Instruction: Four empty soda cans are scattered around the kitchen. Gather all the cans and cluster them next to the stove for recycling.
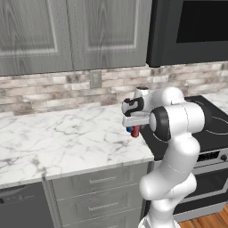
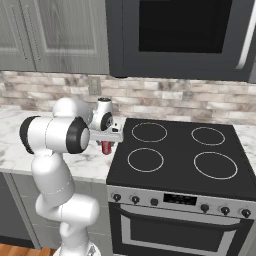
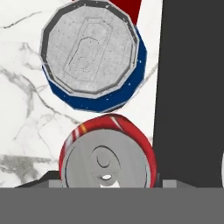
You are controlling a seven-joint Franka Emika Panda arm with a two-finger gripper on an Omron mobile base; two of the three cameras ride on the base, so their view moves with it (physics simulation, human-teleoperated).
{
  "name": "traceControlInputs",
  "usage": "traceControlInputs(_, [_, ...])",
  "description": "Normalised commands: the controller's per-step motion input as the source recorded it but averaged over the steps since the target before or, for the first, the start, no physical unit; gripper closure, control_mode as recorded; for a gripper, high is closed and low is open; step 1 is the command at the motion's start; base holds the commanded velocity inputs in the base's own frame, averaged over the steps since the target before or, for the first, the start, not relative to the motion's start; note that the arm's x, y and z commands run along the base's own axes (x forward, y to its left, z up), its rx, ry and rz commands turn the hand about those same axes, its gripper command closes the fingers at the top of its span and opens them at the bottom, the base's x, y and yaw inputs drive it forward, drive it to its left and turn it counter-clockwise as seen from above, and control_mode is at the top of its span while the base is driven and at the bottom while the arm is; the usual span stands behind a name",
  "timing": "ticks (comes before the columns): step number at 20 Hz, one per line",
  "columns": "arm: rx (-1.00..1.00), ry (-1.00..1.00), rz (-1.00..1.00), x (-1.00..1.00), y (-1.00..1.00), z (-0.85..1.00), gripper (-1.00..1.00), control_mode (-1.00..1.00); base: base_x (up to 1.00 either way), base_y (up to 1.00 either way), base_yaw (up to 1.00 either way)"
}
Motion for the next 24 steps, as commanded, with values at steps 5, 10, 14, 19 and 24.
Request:
traceControlInputs(5, [0.00,0.00,0.00,0.00,0.00,0.00,-1.00,-1.00,0.00,0.00,0.00])
traceControlInputs(10, [0.00,0.00,0.00,-0.01,0.00,0.09,-1.00,-1.00,0.00,0.00,0.00])
traceControlInputs(14, [0.00,-0.03,0.00,-0.13,0.00,0.19,-1.00,-1.00,0.00,0.00,0.00])
traceControlInputs(19, [0.00,-0.05,0.00,-0.28,0.00,0.28,-1.00,-1.00,0.00,0.00,0.00])
traceControlInputs(24, [0.00,-0.07,0.00,-0.49,0.00,0.16,-1.00,-1.00,0.00,0.00,0.00])
